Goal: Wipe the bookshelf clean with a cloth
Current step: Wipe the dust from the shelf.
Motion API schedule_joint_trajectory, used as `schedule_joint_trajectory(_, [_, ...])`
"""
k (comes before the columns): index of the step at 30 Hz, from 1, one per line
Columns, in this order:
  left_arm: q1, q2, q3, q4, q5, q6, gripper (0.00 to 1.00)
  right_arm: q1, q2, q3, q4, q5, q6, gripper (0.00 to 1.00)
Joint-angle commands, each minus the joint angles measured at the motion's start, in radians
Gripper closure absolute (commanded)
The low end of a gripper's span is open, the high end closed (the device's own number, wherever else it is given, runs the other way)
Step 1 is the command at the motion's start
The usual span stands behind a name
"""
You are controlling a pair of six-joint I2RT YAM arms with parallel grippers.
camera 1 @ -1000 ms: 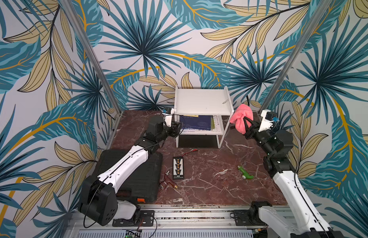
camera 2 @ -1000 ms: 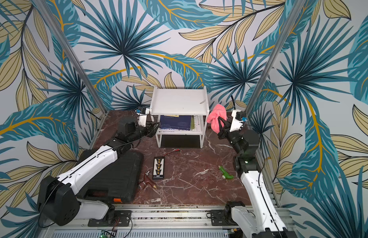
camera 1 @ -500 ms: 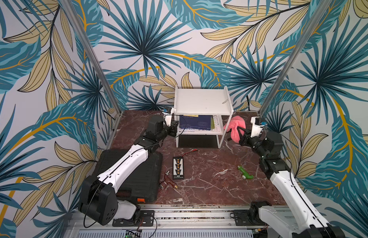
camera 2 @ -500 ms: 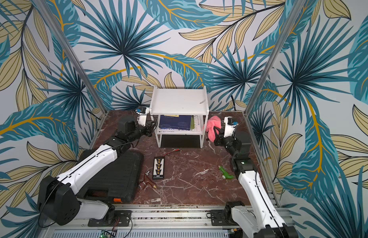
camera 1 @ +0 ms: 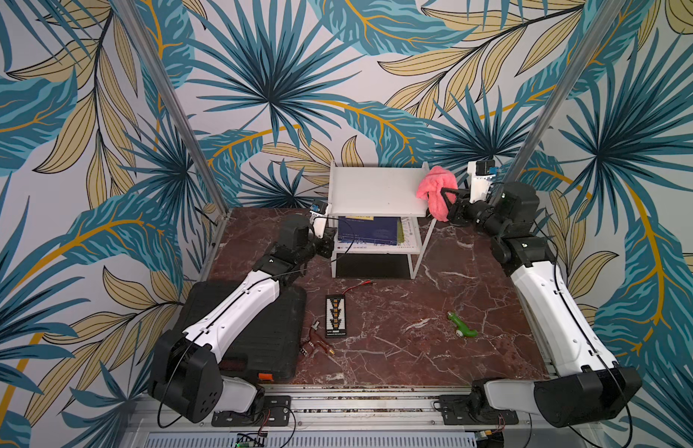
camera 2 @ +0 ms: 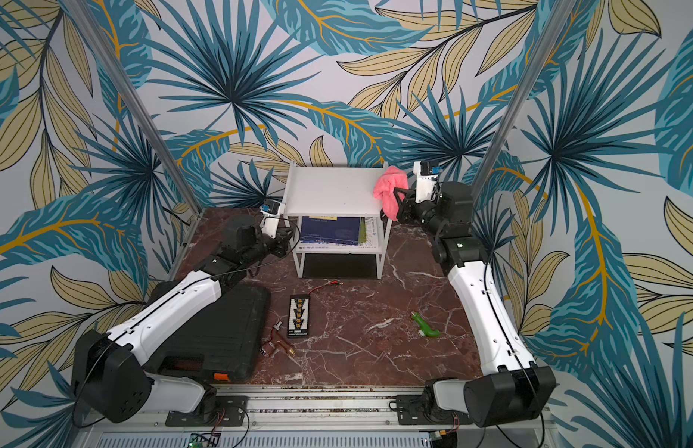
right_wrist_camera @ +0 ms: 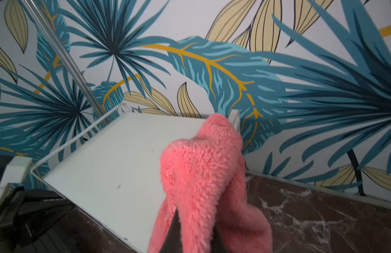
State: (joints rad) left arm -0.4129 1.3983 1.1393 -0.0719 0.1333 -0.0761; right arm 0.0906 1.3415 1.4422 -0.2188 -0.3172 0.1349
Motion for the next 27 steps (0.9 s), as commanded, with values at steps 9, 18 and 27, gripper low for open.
schedule_joint_trajectory(9, [0.004, 0.036, 0.035, 0.004, -0.023, -0.018, 1.0, 0.05, 0.361, 0.521, -0.407, 0.143, -0.088, 1.0])
schedule_joint_trajectory(18, [0.005, 0.042, 0.049, -0.008, -0.012, -0.014, 1.0, 0.06, 0.122, 0.264, -0.317, 0.107, -0.124, 1.0])
schedule_joint_trajectory(27, [0.005, 0.068, 0.055, 0.034, 0.04, -0.002, 1.0, 0.063, 0.68, 1.009, -0.558, 0.255, -0.108, 1.0])
